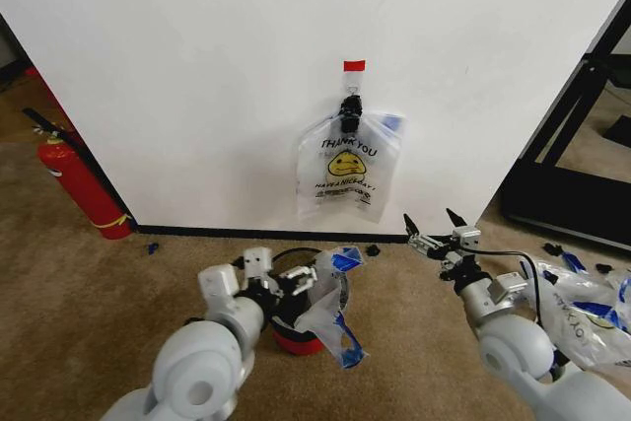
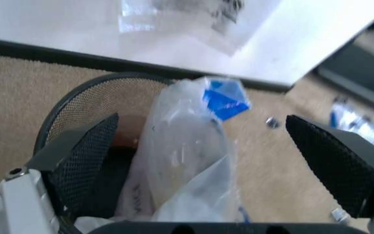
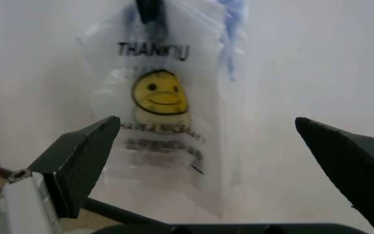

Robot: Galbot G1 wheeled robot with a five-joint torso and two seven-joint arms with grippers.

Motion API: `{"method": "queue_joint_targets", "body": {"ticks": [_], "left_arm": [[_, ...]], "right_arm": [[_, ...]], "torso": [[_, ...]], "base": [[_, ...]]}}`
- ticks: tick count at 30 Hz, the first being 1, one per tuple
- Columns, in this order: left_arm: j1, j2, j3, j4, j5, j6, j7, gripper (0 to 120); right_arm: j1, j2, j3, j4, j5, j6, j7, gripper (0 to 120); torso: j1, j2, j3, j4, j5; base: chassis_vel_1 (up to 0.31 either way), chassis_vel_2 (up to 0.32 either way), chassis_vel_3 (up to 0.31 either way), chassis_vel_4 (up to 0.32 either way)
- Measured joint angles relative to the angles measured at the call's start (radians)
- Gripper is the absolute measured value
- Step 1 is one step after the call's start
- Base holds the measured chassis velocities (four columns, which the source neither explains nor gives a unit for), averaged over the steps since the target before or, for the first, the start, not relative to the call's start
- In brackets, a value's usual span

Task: Pick up the garbage bag from the wall and place it over the trash bin.

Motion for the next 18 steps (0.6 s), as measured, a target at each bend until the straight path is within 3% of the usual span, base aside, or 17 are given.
{"method": "queue_joint_targets", "body": {"ticks": [5, 14, 18], "left_arm": [[-0.057, 0.025, 0.115, 0.073, 0.151, 0.020, 0.062, 100], [-0.202, 0.002, 0.340, 0.201, 0.238, 0.040, 0.075, 100], [-0.234, -0.012, 0.380, 0.249, 0.248, 0.058, 0.037, 100]], "right_arm": [[0.008, 0.007, 0.004, -0.043, 0.089, 0.080, -0.141, 100], [0.017, 0.021, 0.004, -0.057, 0.087, 0.088, -0.104, 100], [0.012, 0.022, 0.004, -0.058, 0.072, 0.086, -0.097, 100]], "torso": [[0.000, 0.000, 0.000, 0.0001, 0.0000], [0.000, 0.000, 0.000, 0.0000, -0.0002], [0.000, 0.000, 0.000, 0.0001, -0.0002]], "base": [[0.000, 0.000, 0.000, 0.000], [0.000, 0.000, 0.000, 0.000], [0.000, 0.000, 0.000, 0.000]]}}
